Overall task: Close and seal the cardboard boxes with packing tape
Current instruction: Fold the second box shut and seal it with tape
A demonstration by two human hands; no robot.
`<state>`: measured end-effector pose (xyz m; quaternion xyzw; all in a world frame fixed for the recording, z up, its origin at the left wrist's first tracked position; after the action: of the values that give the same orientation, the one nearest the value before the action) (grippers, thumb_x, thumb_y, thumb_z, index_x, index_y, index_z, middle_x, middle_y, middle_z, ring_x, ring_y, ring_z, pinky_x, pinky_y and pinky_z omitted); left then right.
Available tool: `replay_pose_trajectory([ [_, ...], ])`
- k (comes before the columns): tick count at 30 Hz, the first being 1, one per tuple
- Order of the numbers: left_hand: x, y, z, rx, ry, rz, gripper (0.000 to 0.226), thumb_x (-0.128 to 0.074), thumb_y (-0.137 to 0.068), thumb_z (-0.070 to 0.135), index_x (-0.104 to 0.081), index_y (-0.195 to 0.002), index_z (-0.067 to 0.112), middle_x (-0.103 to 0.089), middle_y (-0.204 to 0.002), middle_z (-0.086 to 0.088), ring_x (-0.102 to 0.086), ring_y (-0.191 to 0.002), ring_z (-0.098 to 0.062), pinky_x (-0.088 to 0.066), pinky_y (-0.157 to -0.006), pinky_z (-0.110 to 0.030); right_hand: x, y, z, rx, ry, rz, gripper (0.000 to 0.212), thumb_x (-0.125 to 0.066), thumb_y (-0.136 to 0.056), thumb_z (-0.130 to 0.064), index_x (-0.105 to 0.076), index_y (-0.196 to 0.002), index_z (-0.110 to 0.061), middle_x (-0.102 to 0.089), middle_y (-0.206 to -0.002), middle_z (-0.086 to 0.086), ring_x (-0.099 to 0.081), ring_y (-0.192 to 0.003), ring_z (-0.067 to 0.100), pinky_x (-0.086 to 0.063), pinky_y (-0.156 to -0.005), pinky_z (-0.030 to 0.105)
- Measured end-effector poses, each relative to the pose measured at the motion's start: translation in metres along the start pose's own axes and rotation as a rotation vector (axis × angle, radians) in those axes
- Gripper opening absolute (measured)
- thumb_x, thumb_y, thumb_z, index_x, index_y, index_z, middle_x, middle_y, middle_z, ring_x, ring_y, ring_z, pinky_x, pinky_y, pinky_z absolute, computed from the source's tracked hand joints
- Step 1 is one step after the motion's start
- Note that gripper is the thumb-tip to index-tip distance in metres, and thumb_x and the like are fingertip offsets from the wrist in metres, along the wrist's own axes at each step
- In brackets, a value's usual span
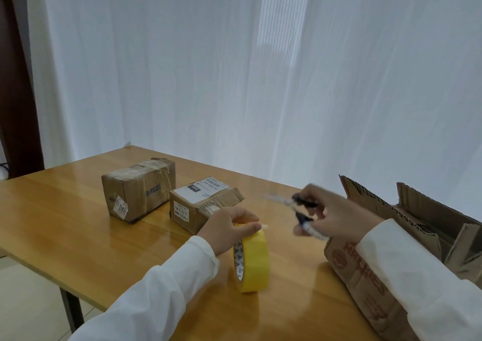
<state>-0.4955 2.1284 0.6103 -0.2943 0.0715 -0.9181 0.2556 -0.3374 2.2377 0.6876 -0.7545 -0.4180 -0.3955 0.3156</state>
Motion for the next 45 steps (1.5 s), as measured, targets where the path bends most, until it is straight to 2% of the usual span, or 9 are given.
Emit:
replay_pose_trajectory([
  [5,-0.001,0.004,0.003,-0.03,0.023,0.011,0.009,-0.069,-0.084,0.028,-0.067,-0.092,0.031,-0.065,-0.094,0.019,-0.056,-0.087,0.016,-0.042,-0.08,-0.005,0.047,-0.009,0.009,-0.148,-0.133,0.209,0.049,-0.076,-0.062,-0.057,-0.054,-0.091,-0.024,-0.056,-0.082,-0.01,-0.057,-0.074,0.009,-0.042,-0.065,0.024],
  [13,0.002,0.013,0.011,-0.311,-0.209,0.296,0.013,-0.066,-0.08,0.041,-0.071,-0.082,0.028,-0.055,-0.108,0.022,-0.047,-0.11,-0.005,-0.038,-0.096,-0.032,-0.085,-0.018,0.092,-0.626,0.447,-0.379,0.039,-0.056,-0.089,-0.043,-0.056,-0.119,-0.018,-0.054,-0.09,-0.004,-0.046,-0.065,0.008,-0.037,-0.055,0.019],
  [16,0.003,0.014,0.013,-0.353,-0.248,0.322,0.032,-0.053,-0.077,0.052,-0.072,-0.082,0.028,-0.057,-0.102,0.022,-0.048,-0.104,-0.001,-0.037,-0.093,-0.033,-0.093,-0.018,0.089,-0.601,0.502,-0.427,0.059,-0.051,-0.092,-0.049,-0.042,-0.139,-0.014,-0.044,-0.127,0.006,-0.051,-0.1,0.017,-0.043,-0.081,0.024],
  [19,0.003,0.014,0.011,-0.36,-0.26,0.342,0.033,-0.052,-0.078,0.053,-0.072,-0.082,0.028,-0.06,-0.099,0.02,-0.049,-0.102,-0.002,-0.036,-0.091,-0.032,-0.087,-0.029,0.067,-0.501,0.085,-0.252,0.048,-0.044,-0.098,-0.045,-0.055,-0.128,-0.009,-0.054,-0.127,0.008,-0.057,-0.106,0.017,-0.045,-0.091,0.03],
  [22,0.001,0.014,0.011,-0.381,-0.263,0.364,0.03,-0.054,-0.078,0.05,-0.072,-0.082,0.027,-0.062,-0.099,0.016,-0.048,-0.1,0.0,-0.034,-0.09,-0.029,-0.085,-0.032,0.032,-0.467,-0.52,-0.164,0.039,-0.048,-0.096,-0.044,-0.067,-0.089,-0.011,-0.066,-0.082,0.002,-0.059,-0.068,0.012,-0.052,-0.061,0.024],
  [27,-0.001,0.009,0.009,-0.303,-0.162,0.212,0.019,-0.066,-0.08,0.041,-0.067,-0.096,0.032,-0.06,-0.104,0.019,-0.052,-0.105,-0.001,-0.041,-0.093,-0.027,-0.075,-0.037,0.004,-0.346,-0.407,-0.176,0.023,-0.065,-0.088,-0.024,-0.065,-0.07,-0.01,-0.064,-0.065,0.0,-0.056,-0.055,0.009,-0.054,-0.057,0.019],
  [33,-0.016,0.004,-0.006,0.001,0.024,-0.255,0.09,-0.082,-0.071,0.031,-0.026,-0.142,0.03,-0.05,-0.13,0.01,-0.047,-0.119,-0.006,-0.041,-0.096,-0.016,-0.051,-0.035,-0.019,-0.053,0.126,0.122,0.024,-0.062,-0.087,-0.03,-0.06,-0.064,-0.026,-0.062,-0.062,-0.008,-0.059,-0.061,0.011,-0.05,-0.068,0.028],
  [38,-0.011,-0.01,-0.008,0.07,-0.01,-0.274,0.102,-0.077,-0.075,0.037,-0.008,-0.149,0.022,-0.048,-0.139,0.006,-0.04,-0.128,-0.01,-0.035,-0.106,-0.026,0.056,-0.022,-0.041,0.081,-0.777,0.687,0.02,-0.059,-0.093,-0.016,-0.058,-0.073,-0.019,-0.059,-0.057,-0.009,-0.06,-0.052,0.004,-0.052,-0.053,0.023],
  [45,-0.029,0.001,-0.013,0.023,-0.186,-0.234,0.108,-0.083,-0.065,0.042,-0.014,-0.147,0.031,-0.027,-0.141,0.008,-0.027,-0.13,-0.011,-0.029,-0.112,-0.036,0.069,-0.021,-0.028,0.048,-0.688,0.54,0.011,-0.069,-0.084,-0.008,-0.063,-0.085,-0.017,-0.065,-0.075,0.003,-0.064,-0.07,0.011,-0.057,-0.071,0.028],
])
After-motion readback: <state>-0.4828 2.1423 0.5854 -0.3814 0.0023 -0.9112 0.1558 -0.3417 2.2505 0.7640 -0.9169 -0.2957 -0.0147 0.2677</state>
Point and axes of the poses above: each hand's wrist, its own y-axis away from the middle knuckle, its own x-axis out of the back of the hand, z = x × y, the point moved 6 cm from there along -y, towards the middle knuckle
